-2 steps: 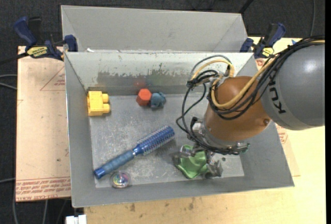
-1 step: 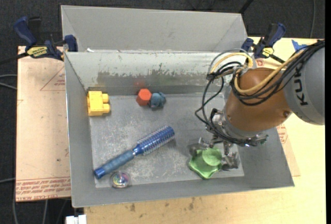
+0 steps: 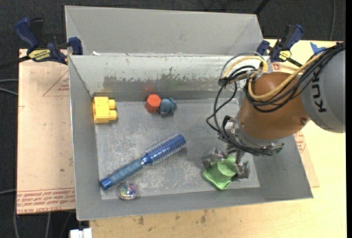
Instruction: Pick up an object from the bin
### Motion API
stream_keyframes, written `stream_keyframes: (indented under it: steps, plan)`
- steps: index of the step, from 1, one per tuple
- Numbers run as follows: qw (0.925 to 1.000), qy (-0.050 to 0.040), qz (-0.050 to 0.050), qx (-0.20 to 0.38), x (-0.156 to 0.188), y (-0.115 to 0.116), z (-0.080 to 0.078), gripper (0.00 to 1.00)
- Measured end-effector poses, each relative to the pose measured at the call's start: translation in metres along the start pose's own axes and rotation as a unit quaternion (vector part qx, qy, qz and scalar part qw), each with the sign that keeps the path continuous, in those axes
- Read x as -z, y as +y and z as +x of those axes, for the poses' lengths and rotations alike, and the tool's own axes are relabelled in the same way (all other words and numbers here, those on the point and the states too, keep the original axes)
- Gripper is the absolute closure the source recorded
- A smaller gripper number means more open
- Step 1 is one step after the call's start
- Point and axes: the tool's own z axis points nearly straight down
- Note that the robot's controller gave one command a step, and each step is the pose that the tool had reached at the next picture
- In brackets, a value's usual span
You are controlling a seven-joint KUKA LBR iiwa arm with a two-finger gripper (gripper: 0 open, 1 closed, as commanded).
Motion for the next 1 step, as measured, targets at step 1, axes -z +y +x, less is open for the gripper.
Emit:
stream_keyframes:
  steps: [1]
  plan:
    - [0.9999,-0.0019,0.005,0.015,0.1421,-0.0094,-0.0001,1.00]
